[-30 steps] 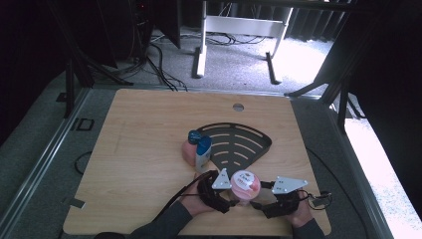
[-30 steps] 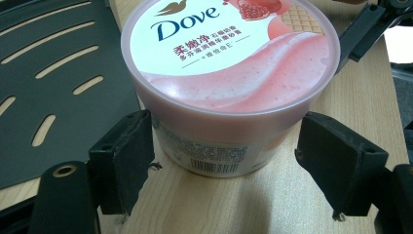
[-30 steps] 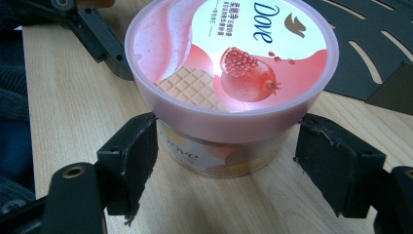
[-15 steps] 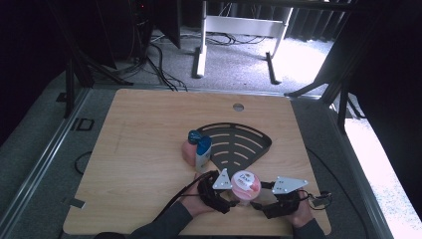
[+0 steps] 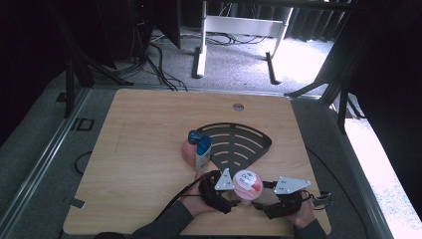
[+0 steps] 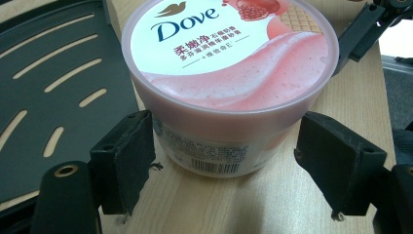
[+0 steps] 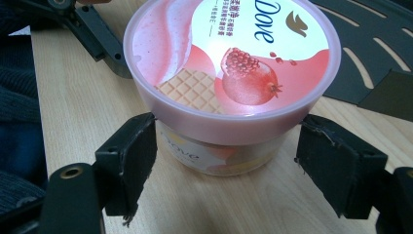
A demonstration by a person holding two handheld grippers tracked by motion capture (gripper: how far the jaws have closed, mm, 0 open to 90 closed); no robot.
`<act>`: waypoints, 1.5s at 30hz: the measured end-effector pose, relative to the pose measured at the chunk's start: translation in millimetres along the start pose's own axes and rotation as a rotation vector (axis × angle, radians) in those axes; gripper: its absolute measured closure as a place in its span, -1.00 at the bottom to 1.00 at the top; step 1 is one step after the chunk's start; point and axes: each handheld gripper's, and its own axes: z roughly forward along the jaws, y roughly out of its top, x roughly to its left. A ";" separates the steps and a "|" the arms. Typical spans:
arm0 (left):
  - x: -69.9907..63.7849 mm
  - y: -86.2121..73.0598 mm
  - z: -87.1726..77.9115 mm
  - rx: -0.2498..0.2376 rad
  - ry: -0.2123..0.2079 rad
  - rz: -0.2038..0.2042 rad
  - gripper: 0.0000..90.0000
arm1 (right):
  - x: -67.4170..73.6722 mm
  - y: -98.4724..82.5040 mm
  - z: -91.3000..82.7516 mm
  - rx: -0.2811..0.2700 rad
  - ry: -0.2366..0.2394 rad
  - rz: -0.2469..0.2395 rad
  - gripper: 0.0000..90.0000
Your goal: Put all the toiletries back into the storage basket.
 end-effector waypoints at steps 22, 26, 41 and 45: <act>5.6 14.1 -5.4 0.000 0.005 0.017 -0.49 | -4.2 10.2 -8.9 -0.021 -0.023 -0.015 -0.52; 6.3 15.9 -4.6 0.005 0.007 0.016 -0.49 | -5.6 11.6 -9.3 -0.015 -0.027 -0.014 -0.52; 11.2 22.6 -3.5 0.003 0.022 0.010 -0.49 | -16.4 16.2 -11.3 -0.016 -0.018 -0.032 -0.53; 12.1 24.5 -1.9 0.006 0.032 0.003 -0.49 | -19.7 17.4 -11.0 -0.015 -0.019 -0.036 -0.54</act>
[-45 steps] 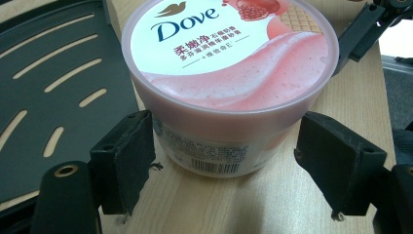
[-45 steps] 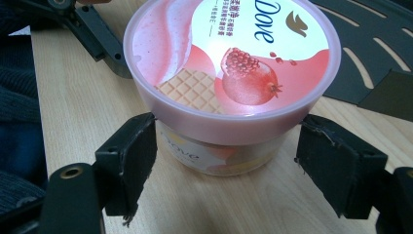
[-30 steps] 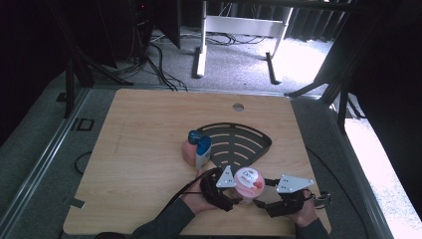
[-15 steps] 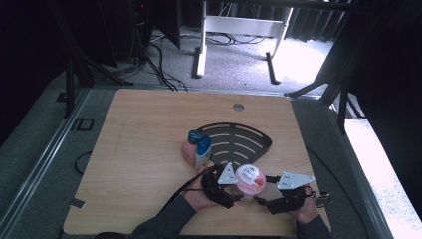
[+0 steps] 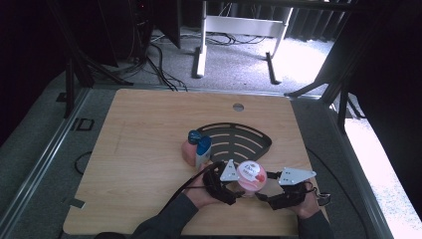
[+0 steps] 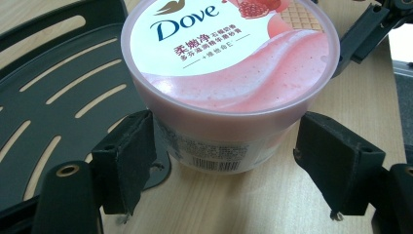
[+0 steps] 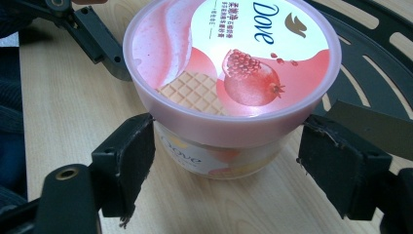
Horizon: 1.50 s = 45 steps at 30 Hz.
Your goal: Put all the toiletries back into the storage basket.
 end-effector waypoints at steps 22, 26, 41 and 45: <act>4.8 12.5 6.5 -0.007 0.042 -0.022 -0.49 | -19.1 7.1 -2.9 0.014 0.003 -0.027 -0.57; 6.5 14.1 6.0 -0.015 0.041 -0.029 -0.49 | -22.2 8.4 -3.9 0.005 0.009 -0.028 -0.57; 11.6 21.2 11.2 -0.011 0.074 -0.051 -0.49 | -35.3 11.3 -1.0 0.005 0.012 -0.020 -0.61; 14.1 22.8 11.8 -0.012 0.078 -0.068 -0.49 | -38.4 13.0 0.1 0.000 0.009 -0.017 -0.62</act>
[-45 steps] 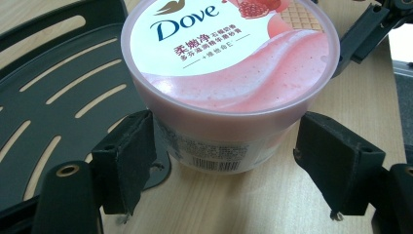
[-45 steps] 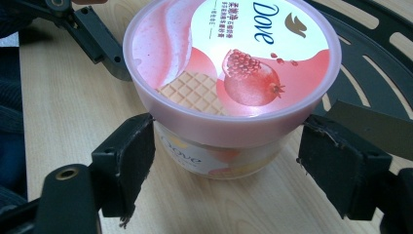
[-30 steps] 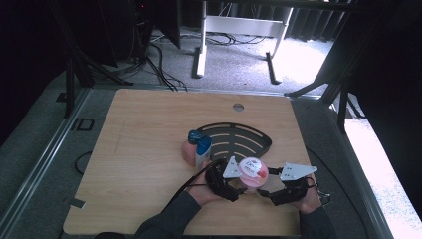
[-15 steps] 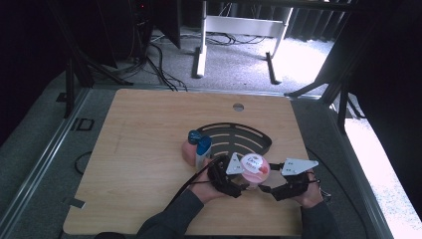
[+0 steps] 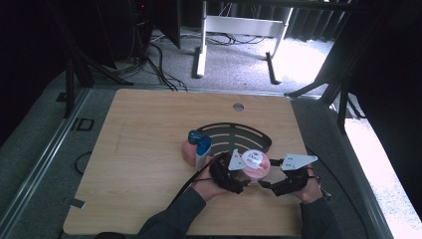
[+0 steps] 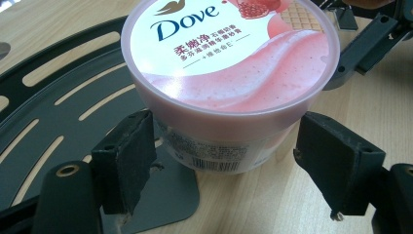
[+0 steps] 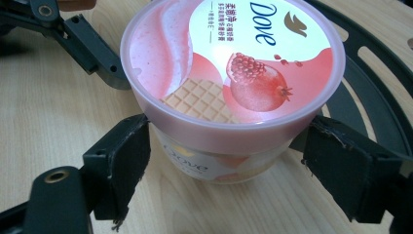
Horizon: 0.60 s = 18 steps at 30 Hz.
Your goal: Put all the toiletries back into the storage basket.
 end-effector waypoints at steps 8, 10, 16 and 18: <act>3.1 5.2 2.6 0.009 0.022 -0.004 -0.49 | -6.9 1.5 1.3 -0.008 -0.006 0.010 -0.62; 3.6 7.0 3.0 0.011 0.032 -0.004 -0.49 | -9.5 2.9 2.3 -0.003 -0.005 0.011 -0.62; 5.0 9.9 3.5 0.000 0.043 -0.026 -0.49 | -13.3 6.5 1.7 -0.005 -0.007 0.007 -0.63; 5.6 10.8 4.0 -0.001 0.047 -0.029 -0.49 | -14.1 8.0 1.5 -0.004 -0.013 0.008 -0.63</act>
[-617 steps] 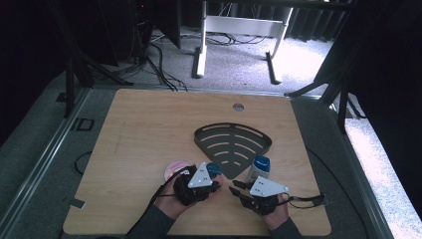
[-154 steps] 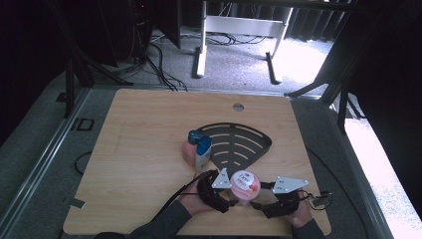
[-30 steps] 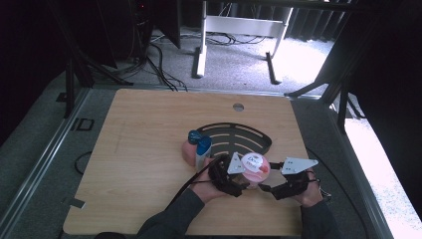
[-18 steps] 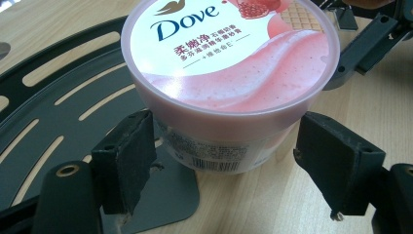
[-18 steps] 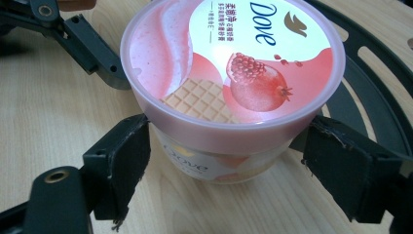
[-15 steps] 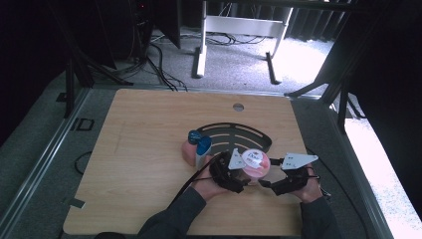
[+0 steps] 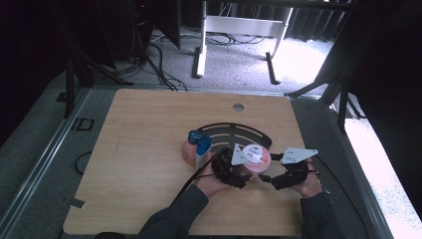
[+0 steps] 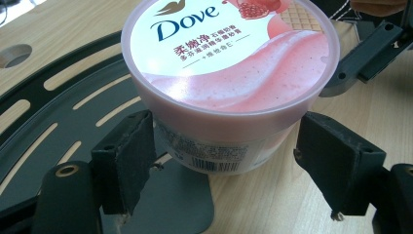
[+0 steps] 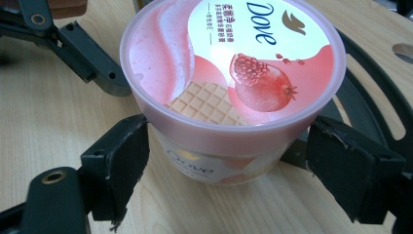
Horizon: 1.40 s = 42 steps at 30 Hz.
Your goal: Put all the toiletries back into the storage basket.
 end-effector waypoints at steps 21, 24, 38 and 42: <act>2.0 9.9 5.2 0.000 0.043 -0.023 -0.50 | -12.4 6.0 -0.8 0.007 -0.011 -0.006 -0.64; 2.4 10.2 6.3 0.001 0.045 -0.025 -0.50 | -13.9 6.5 -0.8 0.011 -0.011 -0.007 -0.64; 5.8 13.9 10.3 0.001 0.072 -0.034 -0.50 | -22.5 10.8 2.4 0.029 -0.011 -0.008 -0.64; 6.6 13.9 10.7 -0.001 0.074 -0.037 -0.50 | -24.5 11.7 3.4 0.028 -0.008 -0.008 -0.64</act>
